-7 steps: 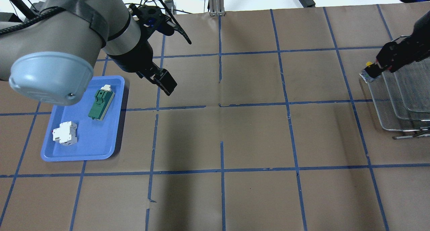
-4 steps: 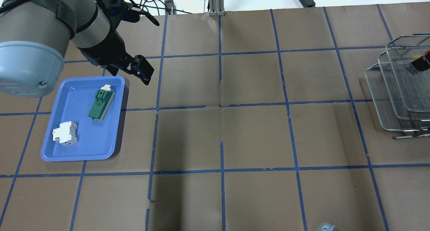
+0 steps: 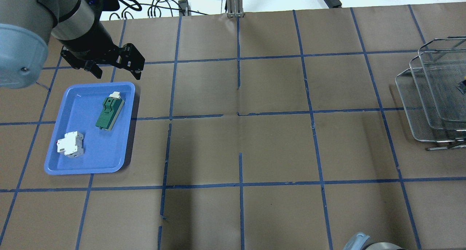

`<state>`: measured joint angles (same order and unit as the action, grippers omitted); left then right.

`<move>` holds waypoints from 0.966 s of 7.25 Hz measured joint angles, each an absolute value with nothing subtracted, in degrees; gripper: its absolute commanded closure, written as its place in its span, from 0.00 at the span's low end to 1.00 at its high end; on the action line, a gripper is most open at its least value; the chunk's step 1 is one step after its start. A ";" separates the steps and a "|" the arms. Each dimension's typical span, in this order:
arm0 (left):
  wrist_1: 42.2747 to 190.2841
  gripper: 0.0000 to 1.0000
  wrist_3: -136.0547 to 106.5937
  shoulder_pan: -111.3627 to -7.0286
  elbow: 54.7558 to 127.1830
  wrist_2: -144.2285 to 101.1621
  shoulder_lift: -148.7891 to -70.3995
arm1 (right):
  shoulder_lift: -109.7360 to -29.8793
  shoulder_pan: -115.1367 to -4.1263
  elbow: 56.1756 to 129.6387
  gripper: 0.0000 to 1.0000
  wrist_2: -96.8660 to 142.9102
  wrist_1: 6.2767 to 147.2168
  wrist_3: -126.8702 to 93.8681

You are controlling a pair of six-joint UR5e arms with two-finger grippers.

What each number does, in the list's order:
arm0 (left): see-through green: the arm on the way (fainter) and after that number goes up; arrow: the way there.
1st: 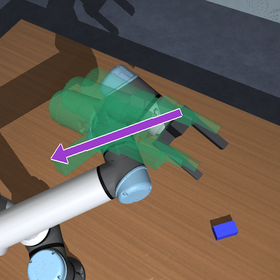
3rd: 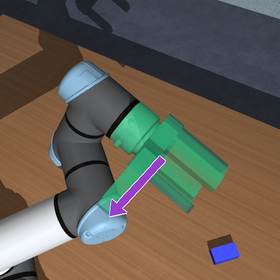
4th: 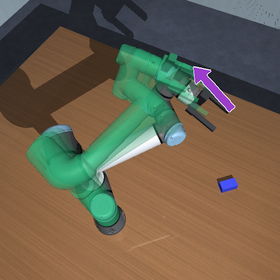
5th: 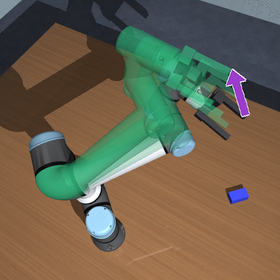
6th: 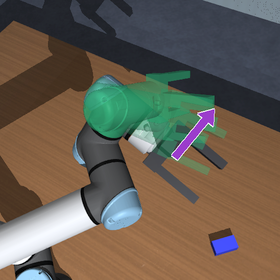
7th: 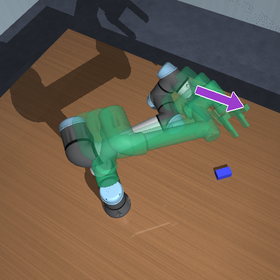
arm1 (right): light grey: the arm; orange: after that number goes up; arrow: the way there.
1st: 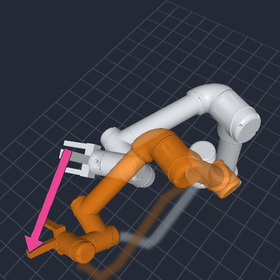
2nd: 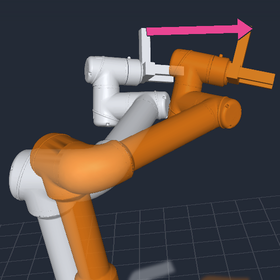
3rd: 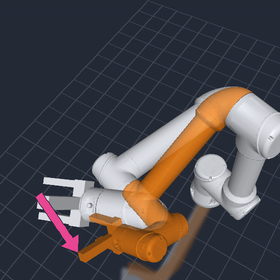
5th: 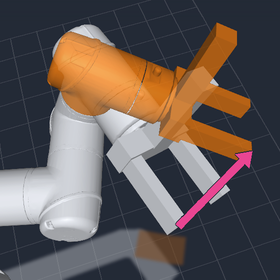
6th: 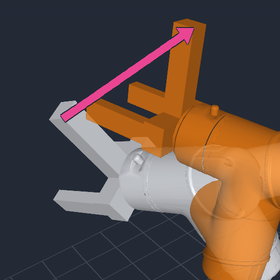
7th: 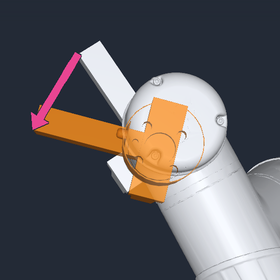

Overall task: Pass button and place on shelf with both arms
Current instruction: 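Lower the button into the mesh shelf and open the right gripper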

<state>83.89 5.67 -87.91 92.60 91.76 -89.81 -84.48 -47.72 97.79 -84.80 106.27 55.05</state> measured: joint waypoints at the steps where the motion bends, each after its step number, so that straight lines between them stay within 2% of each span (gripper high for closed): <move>1: 84.44 0.00 5.34 -87.85 92.17 91.73 -89.99 | -83.82 -47.49 97.51 0.20 -84.76 106.14 55.07; 5: 84.75 0.00 5.22 -87.67 92.50 89.45 -89.87 | -84.18 -47.62 95.24 0.18 -84.73 105.09 54.79; 7: 84.80 0.00 5.19 -87.64 92.14 89.46 -89.95 | -85.81 -50.32 91.76 0.17 -84.82 99.48 52.89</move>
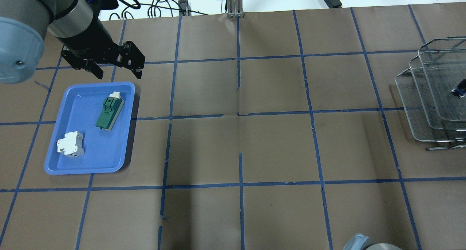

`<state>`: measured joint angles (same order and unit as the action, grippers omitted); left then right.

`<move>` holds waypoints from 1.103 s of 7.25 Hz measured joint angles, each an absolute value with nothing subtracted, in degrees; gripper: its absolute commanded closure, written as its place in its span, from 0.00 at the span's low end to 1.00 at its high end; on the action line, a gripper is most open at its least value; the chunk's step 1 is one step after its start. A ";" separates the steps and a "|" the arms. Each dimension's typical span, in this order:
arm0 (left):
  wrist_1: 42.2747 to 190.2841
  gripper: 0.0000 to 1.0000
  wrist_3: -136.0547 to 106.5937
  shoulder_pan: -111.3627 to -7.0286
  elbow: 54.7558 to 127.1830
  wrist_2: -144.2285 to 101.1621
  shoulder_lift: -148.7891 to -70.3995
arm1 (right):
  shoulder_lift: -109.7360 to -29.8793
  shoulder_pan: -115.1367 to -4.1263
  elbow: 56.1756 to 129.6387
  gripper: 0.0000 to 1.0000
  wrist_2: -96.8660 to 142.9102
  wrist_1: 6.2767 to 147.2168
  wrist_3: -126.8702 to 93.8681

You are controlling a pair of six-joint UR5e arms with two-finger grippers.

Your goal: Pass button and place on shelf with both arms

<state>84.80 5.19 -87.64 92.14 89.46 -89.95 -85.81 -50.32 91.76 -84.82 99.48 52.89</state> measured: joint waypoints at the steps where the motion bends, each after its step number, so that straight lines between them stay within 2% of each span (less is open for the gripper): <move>1: 84.81 0.00 5.19 -87.63 92.09 89.47 -89.98 | -86.57 -53.78 89.53 0.15 -85.05 96.21 49.66; 4: 84.82 0.00 5.19 -87.70 92.09 89.46 -90.00 | -89.73 -71.07 85.85 0.12 -85.72 90.81 28.42; 5: 84.81 0.00 5.19 -87.71 92.12 89.42 -90.03 | -90.09 -77.77 85.66 0.00 -85.83 90.57 20.10; 6: 84.81 0.00 5.18 -87.71 92.17 89.40 -90.04 | -89.97 -83.76 85.63 0.00 -85.80 90.77 10.54; 8: 84.76 0.00 5.18 -87.77 92.26 89.39 -90.01 | -89.48 -88.68 85.61 0.00 -86.07 91.25 1.30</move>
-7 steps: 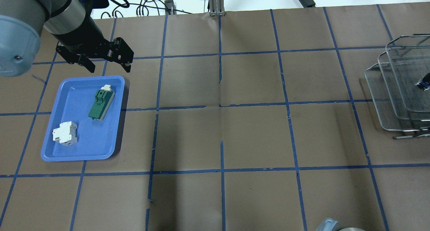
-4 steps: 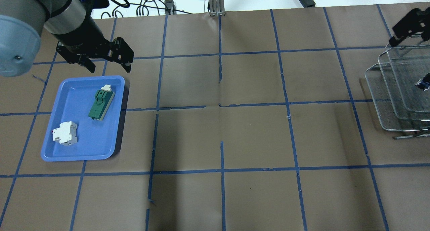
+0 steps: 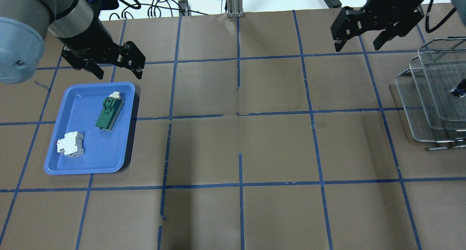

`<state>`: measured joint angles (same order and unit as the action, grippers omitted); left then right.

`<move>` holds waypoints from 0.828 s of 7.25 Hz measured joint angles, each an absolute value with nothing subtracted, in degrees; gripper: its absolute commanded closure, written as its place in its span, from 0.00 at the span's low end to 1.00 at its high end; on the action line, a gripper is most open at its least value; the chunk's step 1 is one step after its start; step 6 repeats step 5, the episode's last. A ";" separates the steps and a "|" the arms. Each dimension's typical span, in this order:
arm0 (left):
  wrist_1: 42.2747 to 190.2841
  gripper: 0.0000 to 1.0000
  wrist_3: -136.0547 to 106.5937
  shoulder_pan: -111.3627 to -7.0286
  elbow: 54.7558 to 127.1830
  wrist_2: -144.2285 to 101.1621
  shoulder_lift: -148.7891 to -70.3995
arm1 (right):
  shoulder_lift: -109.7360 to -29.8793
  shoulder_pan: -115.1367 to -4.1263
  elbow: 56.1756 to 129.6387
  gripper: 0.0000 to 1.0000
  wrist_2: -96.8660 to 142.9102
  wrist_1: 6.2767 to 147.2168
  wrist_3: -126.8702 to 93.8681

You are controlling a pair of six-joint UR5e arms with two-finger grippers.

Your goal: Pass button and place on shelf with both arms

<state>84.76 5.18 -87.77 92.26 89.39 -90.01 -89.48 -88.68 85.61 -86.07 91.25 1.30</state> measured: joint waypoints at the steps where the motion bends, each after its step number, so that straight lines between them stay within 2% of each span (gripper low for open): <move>1: 84.74 0.00 5.19 -87.79 92.28 89.38 -90.01 | -89.40 -89.17 85.61 0.00 -86.59 91.28 0.39; 6: 84.58 0.00 5.17 -87.80 92.46 89.36 -89.94 | -89.30 -89.47 85.84 0.00 -89.68 91.12 0.20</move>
